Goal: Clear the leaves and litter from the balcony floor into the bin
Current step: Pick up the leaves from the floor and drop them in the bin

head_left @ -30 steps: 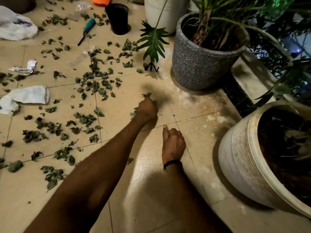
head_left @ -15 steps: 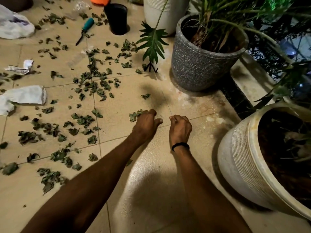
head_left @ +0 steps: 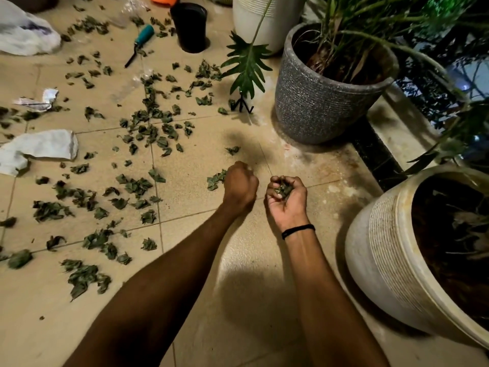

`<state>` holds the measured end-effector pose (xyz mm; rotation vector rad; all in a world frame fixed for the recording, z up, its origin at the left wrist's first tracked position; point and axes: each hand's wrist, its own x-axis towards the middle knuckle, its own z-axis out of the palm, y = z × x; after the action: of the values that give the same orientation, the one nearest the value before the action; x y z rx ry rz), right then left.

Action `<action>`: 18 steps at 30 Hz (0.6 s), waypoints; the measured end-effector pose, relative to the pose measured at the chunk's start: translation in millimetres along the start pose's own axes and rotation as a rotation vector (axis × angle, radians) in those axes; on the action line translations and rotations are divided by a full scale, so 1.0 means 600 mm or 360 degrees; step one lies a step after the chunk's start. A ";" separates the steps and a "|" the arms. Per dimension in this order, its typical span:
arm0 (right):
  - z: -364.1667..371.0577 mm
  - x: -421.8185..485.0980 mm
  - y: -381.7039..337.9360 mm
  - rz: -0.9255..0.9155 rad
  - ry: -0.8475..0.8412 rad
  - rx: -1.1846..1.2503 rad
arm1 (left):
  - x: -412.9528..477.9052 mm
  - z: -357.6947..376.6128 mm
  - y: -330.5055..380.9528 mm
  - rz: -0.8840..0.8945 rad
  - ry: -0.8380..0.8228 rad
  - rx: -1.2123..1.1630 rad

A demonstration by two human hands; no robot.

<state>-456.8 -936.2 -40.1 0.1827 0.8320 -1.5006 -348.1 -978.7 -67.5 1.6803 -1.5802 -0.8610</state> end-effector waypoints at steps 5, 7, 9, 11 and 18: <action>0.011 0.003 0.008 0.0041 0.0057 -0.0093 | 0.045 -0.091 0.016 -0.1015 0.0137 -0.1432; 0.016 0.013 0.018 -0.0043 0.0187 -0.0453 | 0.058 -0.131 0.010 -0.0862 0.0272 -0.1315; 0.021 0.021 0.033 -0.0351 0.0301 -0.1283 | 0.063 -0.157 -0.010 -0.0376 0.0331 -0.0635; 0.024 0.033 0.053 -0.0771 0.0350 -0.2160 | 0.057 -0.170 -0.034 0.0041 0.0216 0.0055; 0.047 0.054 0.126 -0.1246 -0.0073 -0.2921 | 0.007 -0.129 -0.132 0.0453 -0.0130 0.0946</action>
<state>-381.8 -970.2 -67.4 -1.6528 2.0169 -0.8115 -239.7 -976.9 -90.1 1.7473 -2.2176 -0.3290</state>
